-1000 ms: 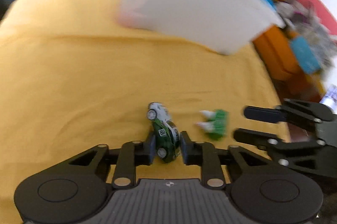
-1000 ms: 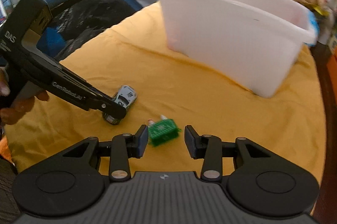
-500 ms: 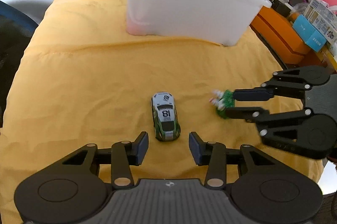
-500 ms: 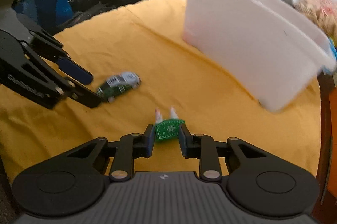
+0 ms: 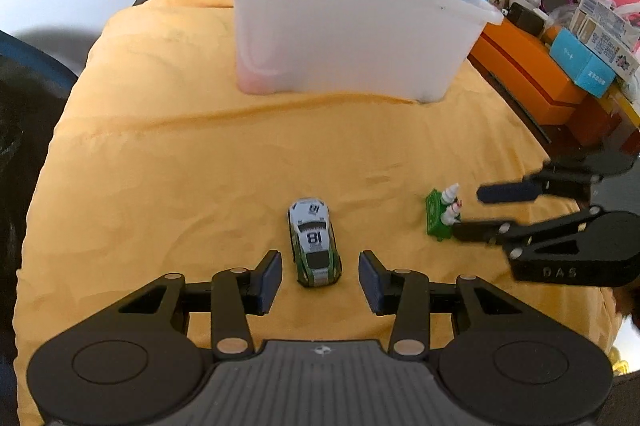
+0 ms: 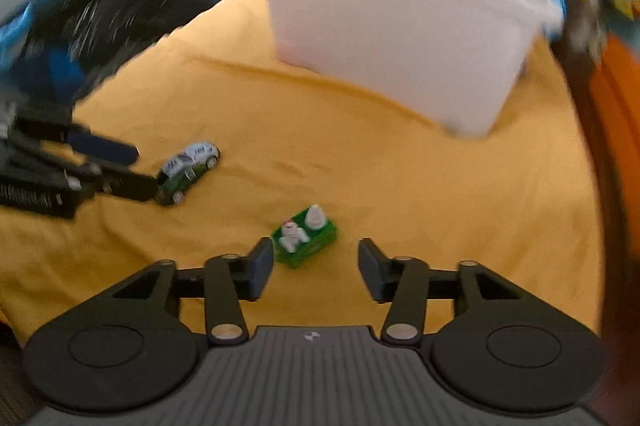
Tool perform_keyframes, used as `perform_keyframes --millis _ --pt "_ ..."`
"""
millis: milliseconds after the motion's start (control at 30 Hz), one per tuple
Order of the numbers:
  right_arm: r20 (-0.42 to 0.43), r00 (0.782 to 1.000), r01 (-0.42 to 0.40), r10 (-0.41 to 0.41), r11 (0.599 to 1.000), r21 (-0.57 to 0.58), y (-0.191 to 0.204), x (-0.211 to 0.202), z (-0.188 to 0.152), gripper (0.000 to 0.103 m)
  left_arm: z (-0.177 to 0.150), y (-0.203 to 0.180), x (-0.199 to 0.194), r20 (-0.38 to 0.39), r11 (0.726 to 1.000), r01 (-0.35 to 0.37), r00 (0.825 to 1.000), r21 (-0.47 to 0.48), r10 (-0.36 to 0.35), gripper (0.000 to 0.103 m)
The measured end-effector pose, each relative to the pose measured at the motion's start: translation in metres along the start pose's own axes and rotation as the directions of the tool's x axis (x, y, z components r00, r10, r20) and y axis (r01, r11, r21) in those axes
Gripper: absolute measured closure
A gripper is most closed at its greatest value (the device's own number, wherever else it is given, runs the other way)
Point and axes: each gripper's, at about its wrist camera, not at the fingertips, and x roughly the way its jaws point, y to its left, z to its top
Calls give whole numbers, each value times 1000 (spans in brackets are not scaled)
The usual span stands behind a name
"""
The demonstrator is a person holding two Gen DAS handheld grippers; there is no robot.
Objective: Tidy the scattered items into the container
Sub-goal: 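Grasp the green-white car with the left tool while the right tool grasps the green toy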
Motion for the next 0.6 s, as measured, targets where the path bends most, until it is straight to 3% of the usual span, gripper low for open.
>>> perform_keyframes --millis 133,200,333,433,533,600 --pt "-11 999 35 -34 998 48 7 18 2 47 6 -3 12 -9 1000 1 1000 -19 -1 56" --pt "-18 999 52 -52 999 17 12 23 0 66 8 -6 20 -8 1000 6 1000 -27 -6 55" --pt "-3 998 57 -58 995 -85 10 17 -7 72 5 -11 37 -34 999 -38 999 -1 38 55" --pt "5 999 46 -46 991 -127 3 14 -9 70 2 -15 39 -28 998 -55 998 33 56 56" --pt "40 998 41 -39 998 -44 -4 15 -6 50 3 -16 41 -16 997 -63 998 36 64 69" --pt "51 998 30 -28 999 -30 -4 20 -6 48 5 -13 42 -13 999 -51 999 3 51 69"
